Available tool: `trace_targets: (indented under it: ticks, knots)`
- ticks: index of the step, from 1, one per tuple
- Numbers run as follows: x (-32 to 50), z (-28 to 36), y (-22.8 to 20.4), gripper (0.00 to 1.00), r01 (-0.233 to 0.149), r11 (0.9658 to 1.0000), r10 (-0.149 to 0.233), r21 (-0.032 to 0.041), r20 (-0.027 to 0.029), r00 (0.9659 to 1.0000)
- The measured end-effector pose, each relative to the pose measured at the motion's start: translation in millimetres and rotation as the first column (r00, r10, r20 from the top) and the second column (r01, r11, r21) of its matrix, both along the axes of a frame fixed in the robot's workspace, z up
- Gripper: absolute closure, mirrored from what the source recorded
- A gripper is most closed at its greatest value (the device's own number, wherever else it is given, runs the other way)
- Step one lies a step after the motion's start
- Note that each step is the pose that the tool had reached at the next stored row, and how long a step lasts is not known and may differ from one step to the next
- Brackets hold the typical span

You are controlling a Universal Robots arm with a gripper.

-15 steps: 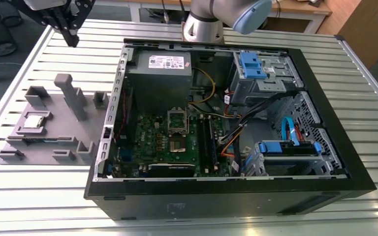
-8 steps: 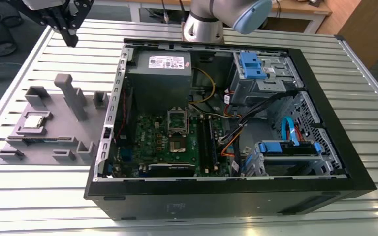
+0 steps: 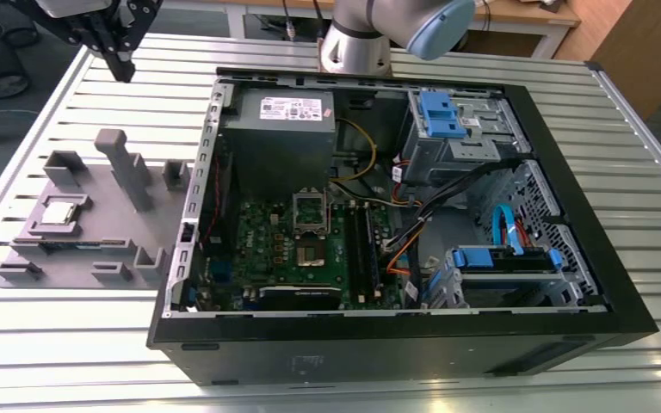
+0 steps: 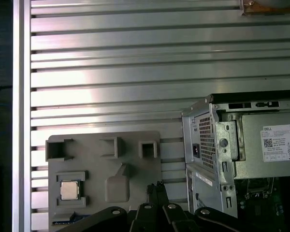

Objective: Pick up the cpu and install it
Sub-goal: 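Reach for the cpu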

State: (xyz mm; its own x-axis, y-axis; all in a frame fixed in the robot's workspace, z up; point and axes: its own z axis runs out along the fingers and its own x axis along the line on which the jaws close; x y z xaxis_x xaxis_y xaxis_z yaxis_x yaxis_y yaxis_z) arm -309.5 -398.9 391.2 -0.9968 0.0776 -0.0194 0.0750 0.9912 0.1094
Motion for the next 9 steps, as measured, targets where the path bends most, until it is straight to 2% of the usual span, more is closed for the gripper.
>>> trace_targets:
  ticks: [9]
  knots:
    - [-2.5, 0.0, 0.0, 0.90, 0.000, 1.0000, 0.000, 0.0000, 0.0000, 1.0000]
